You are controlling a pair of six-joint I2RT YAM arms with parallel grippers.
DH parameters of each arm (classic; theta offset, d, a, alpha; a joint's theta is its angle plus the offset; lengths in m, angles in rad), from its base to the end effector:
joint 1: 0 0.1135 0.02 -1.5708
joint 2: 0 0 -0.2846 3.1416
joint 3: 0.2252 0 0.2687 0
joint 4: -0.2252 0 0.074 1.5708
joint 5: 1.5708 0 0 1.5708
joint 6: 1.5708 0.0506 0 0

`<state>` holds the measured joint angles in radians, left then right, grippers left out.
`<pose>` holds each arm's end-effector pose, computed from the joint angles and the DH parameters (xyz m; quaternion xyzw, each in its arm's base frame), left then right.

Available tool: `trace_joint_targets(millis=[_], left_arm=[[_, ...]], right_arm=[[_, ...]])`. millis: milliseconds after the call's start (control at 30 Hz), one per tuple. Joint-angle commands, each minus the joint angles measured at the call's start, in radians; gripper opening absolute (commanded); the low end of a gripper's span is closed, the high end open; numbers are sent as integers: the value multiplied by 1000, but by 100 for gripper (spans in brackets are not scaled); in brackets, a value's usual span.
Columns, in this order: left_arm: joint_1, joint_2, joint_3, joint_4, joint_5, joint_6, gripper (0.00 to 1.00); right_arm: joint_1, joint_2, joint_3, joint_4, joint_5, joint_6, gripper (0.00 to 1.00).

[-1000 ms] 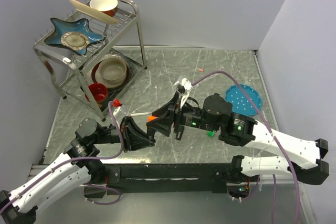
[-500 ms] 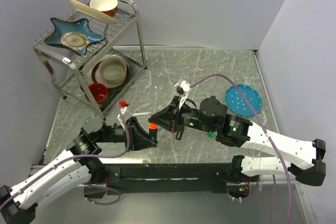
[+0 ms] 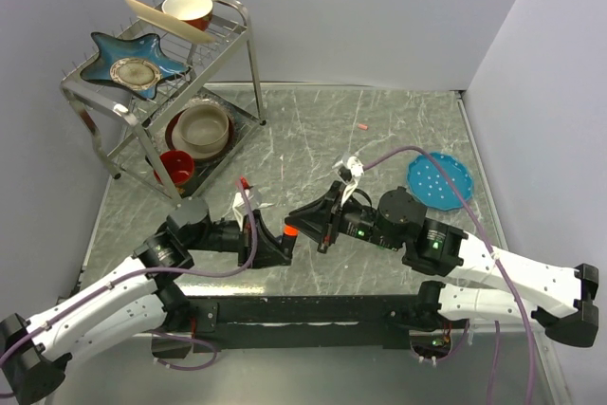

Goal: Insert the pens into the pen caps

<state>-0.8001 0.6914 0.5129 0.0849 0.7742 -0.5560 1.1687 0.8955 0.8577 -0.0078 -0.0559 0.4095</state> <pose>0.0992 -0.1530 0.2972 0.3356 0.6487 -0.6085 0.3104 0.0876 0.2132 0.3800 -0.2857 0.6642 0.5043 0.4721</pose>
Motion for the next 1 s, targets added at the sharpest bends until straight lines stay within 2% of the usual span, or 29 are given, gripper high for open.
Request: trace_joint_targets(millis=[0,67,200,433,800,900,967], left_arm=[[27,23,142,190,-208,18,1],[29,48,162,185,-214,34,1],[27,82,183,155,-266,60,1],[27,140,214,150,-288,93,1],[85,194,263,168,-227,93,1],[116,209,269,229,-193,19,1],[114,230,304,211,-179,10,1]], right_arm=[[55,0,-101,-129,-159,81,0],[57,-9,-146,-81,-179,106,0],[74,17,-166,-115,-176,136,0],[86,-27,-241,-118,-180,160,0],[108,-15,-305,-112,-228,170,0],[118,-1,-313,-104,-236,166,0],[121,-3,-327,-55,-265,181,0]])
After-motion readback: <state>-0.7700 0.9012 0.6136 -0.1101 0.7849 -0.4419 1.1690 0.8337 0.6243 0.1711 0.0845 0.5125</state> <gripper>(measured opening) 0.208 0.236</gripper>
